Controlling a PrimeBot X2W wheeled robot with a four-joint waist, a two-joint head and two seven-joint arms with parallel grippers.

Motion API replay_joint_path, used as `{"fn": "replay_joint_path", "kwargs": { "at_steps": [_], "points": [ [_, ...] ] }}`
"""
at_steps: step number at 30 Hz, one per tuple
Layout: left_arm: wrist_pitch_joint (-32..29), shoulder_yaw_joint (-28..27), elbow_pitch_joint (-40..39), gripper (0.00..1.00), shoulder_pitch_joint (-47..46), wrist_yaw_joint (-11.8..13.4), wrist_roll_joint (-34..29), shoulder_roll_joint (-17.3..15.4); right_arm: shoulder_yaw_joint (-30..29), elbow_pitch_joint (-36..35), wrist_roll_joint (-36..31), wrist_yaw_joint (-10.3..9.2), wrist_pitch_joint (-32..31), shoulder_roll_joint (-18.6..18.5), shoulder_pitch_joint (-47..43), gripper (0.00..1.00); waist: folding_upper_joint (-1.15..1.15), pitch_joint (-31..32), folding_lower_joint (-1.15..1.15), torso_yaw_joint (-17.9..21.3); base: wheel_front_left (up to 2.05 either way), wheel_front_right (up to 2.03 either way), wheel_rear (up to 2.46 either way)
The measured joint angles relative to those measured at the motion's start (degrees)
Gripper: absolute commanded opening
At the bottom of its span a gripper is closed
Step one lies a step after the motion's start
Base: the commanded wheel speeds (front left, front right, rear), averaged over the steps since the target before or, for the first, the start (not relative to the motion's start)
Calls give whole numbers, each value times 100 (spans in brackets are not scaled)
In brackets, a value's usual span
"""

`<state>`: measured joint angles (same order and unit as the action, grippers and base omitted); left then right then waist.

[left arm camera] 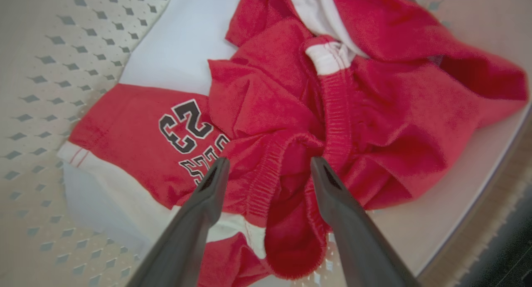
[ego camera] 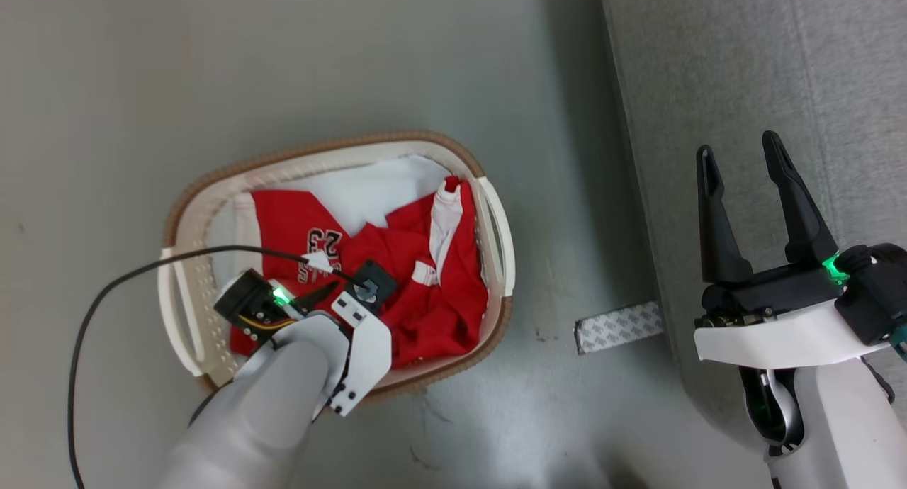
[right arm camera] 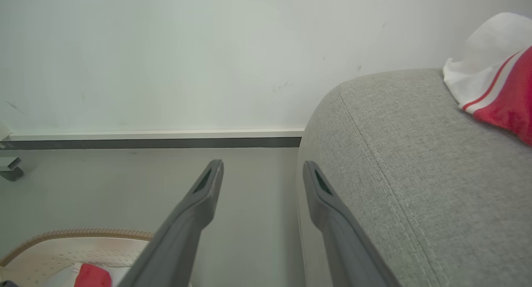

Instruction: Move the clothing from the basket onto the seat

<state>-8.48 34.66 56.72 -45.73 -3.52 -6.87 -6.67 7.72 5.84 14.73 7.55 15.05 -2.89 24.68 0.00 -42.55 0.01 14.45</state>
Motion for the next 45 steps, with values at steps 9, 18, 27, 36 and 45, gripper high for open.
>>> {"fn": "replay_joint_path", "kwargs": {
  "at_steps": [9,18,27,36,45],
  "points": [
    [60,76,704,100,-468,153,-38,-16,79,-289,98,1,0,-2,22,100,0,-594,0,67,0,0,0],
    [337,127,1083,0,-832,154,1,-98,49,-553,133,1,0,0,-113,100,0,-961,-1,149,0,0,0],
    [1125,-120,1181,0,-832,181,494,226,-135,-338,90,1,0,1,-299,100,0,-499,-1,23,0,0,0],
    [1671,-365,1092,0,-292,69,1215,370,-489,110,26,1,1,4,-652,100,0,735,-2,-228,0,0,0],
    [1820,-223,109,0,614,102,2223,380,-829,489,-246,0,9,3,-1344,100,0,2257,-4,-610,0,0,0]
  ]
}}
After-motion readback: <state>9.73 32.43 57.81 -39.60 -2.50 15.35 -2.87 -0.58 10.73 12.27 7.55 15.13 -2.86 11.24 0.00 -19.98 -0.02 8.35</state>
